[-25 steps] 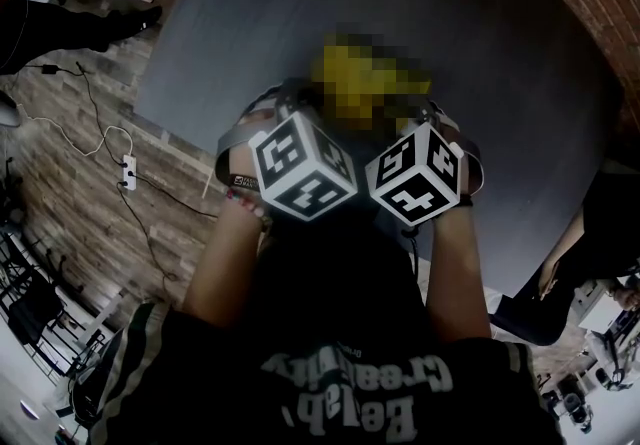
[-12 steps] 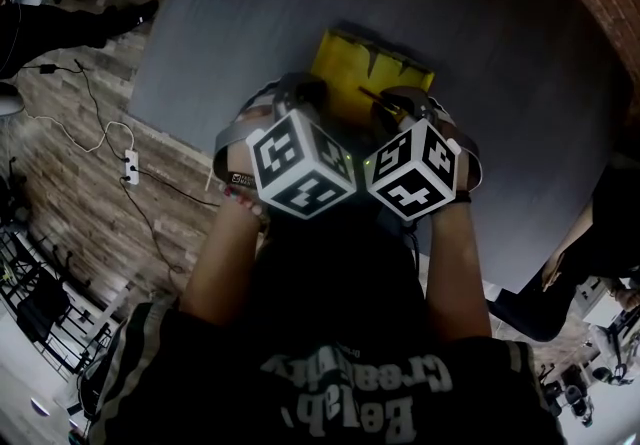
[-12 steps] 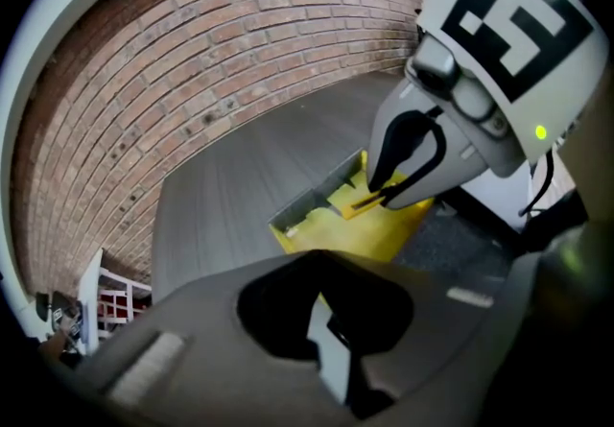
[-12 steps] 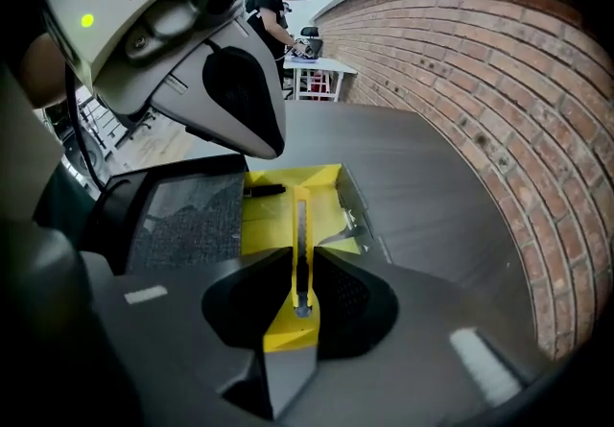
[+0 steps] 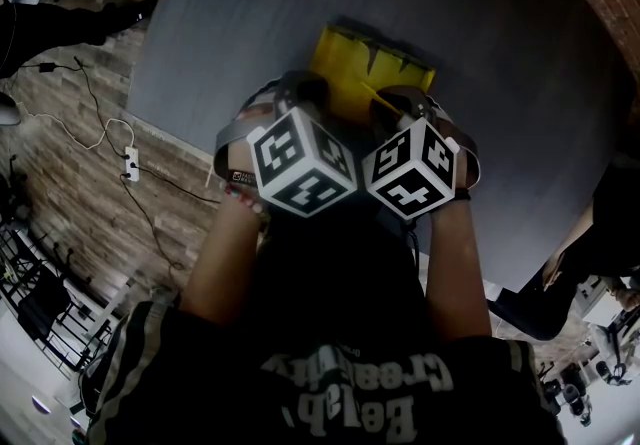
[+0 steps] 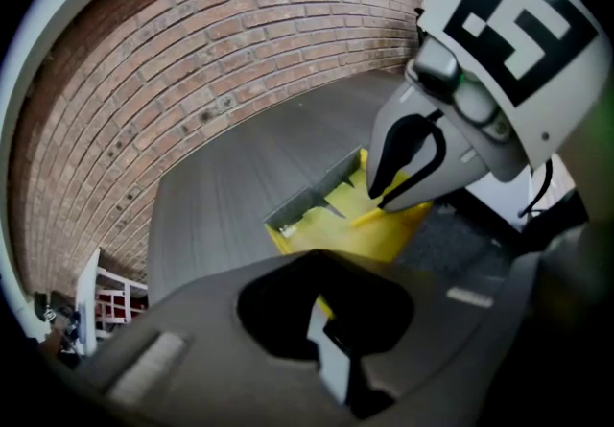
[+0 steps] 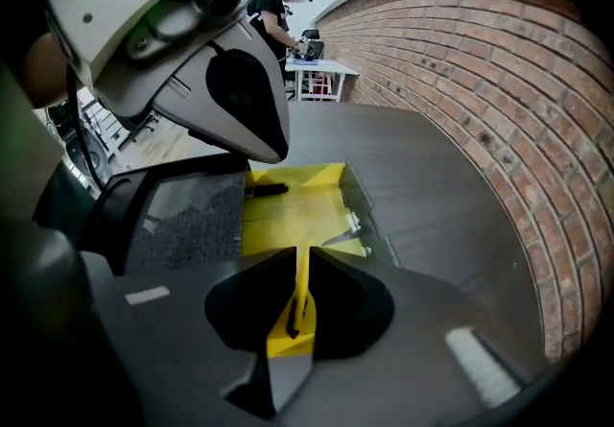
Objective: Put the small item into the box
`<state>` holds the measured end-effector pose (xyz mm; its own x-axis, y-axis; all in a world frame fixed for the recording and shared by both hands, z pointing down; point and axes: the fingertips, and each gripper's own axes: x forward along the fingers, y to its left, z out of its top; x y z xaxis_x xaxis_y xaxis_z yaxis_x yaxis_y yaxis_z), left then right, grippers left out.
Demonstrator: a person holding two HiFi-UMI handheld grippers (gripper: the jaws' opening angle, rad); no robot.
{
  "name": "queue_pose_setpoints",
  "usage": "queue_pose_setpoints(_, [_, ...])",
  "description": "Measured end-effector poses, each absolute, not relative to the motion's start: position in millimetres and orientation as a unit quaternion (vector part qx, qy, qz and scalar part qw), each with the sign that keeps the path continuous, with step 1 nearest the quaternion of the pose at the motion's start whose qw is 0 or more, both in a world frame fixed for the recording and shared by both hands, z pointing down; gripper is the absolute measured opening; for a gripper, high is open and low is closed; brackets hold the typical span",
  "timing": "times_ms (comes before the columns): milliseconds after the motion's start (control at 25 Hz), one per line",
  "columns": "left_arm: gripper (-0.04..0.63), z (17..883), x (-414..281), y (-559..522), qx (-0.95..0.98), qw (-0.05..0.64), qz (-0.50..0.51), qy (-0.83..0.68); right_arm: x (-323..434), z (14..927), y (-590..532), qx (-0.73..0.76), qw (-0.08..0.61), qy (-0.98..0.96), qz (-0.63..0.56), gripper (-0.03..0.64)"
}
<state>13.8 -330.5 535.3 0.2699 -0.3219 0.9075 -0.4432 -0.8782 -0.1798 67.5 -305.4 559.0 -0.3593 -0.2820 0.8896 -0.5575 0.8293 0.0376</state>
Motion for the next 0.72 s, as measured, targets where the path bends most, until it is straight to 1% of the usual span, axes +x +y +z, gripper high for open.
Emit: queue_pose_setpoints(720, [0.003,536.3,14.9,-329.7,0.795,0.054,0.555,-0.238,68.4,560.4,-302.5,0.258,0.501,-0.814,0.143,0.044])
